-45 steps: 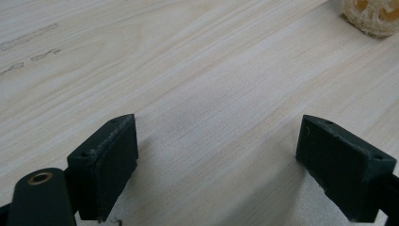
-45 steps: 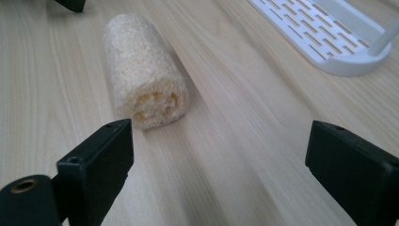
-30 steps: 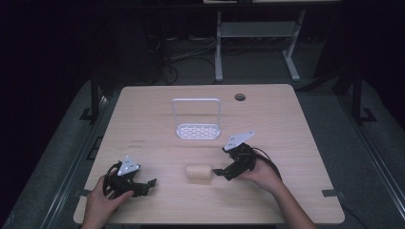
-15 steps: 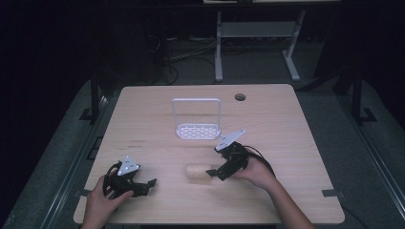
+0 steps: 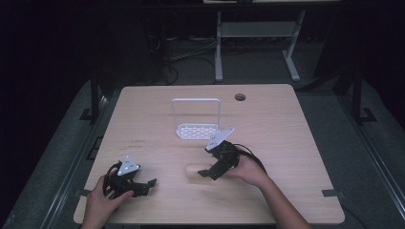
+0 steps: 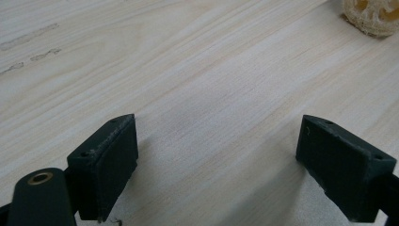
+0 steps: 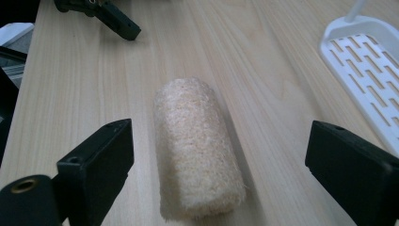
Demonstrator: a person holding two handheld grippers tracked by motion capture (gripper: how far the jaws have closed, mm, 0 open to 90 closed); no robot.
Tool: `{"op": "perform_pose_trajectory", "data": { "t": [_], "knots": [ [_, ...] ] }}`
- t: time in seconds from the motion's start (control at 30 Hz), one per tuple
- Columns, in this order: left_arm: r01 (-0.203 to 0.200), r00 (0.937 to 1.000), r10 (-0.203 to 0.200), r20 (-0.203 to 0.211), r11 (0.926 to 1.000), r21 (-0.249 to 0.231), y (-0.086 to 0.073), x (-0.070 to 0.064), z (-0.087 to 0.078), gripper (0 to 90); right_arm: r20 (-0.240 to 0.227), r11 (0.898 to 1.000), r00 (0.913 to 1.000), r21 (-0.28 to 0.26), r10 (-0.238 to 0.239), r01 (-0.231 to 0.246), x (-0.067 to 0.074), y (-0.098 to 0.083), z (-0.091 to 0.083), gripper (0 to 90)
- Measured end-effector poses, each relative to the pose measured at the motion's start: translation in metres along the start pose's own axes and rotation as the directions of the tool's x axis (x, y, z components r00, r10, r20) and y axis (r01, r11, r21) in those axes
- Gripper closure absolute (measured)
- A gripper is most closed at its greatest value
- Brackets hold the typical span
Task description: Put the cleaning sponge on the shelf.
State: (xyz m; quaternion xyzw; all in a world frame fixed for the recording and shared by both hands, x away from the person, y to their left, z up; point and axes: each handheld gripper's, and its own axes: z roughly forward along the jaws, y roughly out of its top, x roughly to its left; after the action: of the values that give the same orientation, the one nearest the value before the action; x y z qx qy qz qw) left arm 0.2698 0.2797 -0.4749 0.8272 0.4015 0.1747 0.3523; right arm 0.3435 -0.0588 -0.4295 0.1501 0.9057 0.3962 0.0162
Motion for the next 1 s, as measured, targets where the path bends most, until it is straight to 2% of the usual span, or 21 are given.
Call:
{"op": "perform_pose_trajectory", "data": {
  "t": [0.23, 0.53, 0.8, 0.83, 1.0],
  "knots": [
    [0.000, 1.0000, 0.000, 0.000, 1.0000, 0.000, 0.000, 0.000, 0.000, 12.8, -0.024, 0.999, 0.9994, 0.020, -0.025, 0.025, 0.001, 0.003, 0.010, 8.1],
    [0.001, 1.0000, -0.001, 0.000, 1.0000, 0.000, 0.000, 0.000, 0.000, 12.8, -0.041, 0.999, 0.9987, 0.025, -0.031, 0.032, 0.002, 0.004, 0.015, 8.5],
    [0.002, 1.0000, -0.002, 0.001, 1.0000, 0.000, 0.000, 0.000, 0.000, 12.8, -0.036, 0.996, 0.9978, 0.067, -0.055, 0.058, 0.004, 0.002, 0.025, 8.9],
    [0.002, 1.0000, -0.002, 0.001, 1.0000, 0.000, 0.000, 0.000, 0.000, 12.8, -0.038, 0.995, 0.9974, 0.076, -0.061, 0.063, 0.005, 0.002, 0.027, 14.4],
    [0.002, 1.0000, -0.002, 0.001, 1.0000, 0.000, 0.000, 0.000, 0.000, 12.8, -0.042, 0.993, 0.9969, 0.094, -0.066, 0.070, 0.006, 0.001, 0.029, 14.4]
  ]
}}
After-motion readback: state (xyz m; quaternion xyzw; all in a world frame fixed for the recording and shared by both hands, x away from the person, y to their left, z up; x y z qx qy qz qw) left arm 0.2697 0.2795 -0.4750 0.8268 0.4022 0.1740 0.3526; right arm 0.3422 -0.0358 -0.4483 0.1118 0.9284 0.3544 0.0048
